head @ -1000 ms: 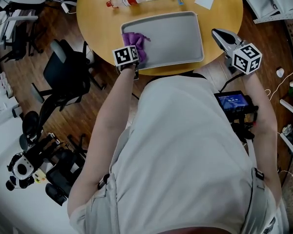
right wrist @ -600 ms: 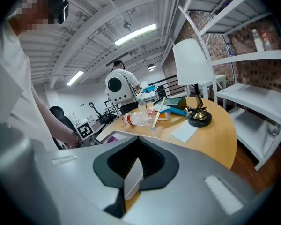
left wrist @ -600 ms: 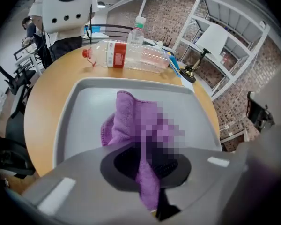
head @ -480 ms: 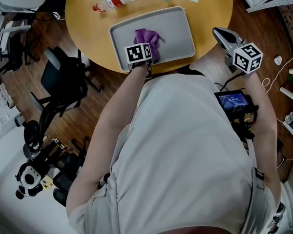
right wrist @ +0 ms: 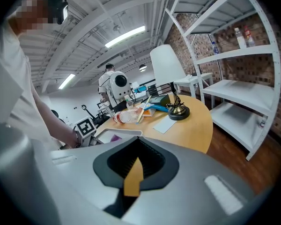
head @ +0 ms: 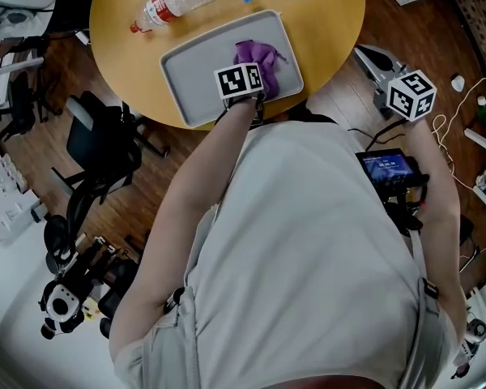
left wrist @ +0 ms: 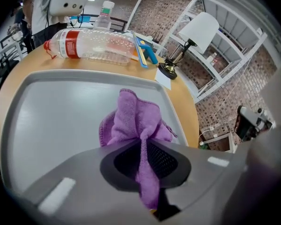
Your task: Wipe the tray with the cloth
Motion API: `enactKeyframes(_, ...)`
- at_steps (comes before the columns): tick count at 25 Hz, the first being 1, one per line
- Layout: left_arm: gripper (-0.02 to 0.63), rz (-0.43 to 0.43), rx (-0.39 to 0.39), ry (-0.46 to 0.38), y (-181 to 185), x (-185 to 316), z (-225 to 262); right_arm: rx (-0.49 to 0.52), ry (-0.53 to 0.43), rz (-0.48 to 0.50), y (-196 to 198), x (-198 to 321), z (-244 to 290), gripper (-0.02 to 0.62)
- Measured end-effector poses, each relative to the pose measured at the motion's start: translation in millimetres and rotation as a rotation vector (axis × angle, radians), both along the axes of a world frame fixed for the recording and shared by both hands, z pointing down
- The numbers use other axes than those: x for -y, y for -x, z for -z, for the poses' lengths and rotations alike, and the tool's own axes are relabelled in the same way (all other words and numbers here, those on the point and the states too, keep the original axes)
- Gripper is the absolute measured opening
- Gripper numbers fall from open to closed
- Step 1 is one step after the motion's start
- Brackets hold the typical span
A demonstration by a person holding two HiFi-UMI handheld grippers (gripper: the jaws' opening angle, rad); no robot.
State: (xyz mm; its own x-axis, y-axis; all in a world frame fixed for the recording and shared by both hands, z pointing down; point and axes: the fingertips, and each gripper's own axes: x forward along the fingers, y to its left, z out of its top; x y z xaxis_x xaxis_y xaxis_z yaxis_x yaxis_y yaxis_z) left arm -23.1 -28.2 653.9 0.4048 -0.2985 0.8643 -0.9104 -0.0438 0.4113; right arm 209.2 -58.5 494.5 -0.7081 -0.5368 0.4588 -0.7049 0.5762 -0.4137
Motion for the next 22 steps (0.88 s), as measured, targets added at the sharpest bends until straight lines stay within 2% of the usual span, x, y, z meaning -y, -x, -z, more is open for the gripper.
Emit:
enactKeyframes(4,0.032,-0.006,-0.011,0.002,-21,3,0,0.009,0.003,0.01,-9,4,-4,0.003)
enactKeyframes(10,0.032,0.005,-0.135,0.047,-64,-4,1,0.013,0.005,0.041,-12,9,-5,0.003)
enactKeyframes(13,0.032,0.01,-0.147,0.05,-84,-4,1,0.015,0.009,0.053,-20,15,-6,0.003)
enactKeyframes(19,0.032,0.027,-0.153,0.043,-86,-5,-1,0.02,0.031,0.081,-23,15,-17,0.002)
enactKeyframes(22,0.032,0.035,-0.189,0.065,-88,-9,1,0.02,0.032,0.104,-13,16,-19,0.003)
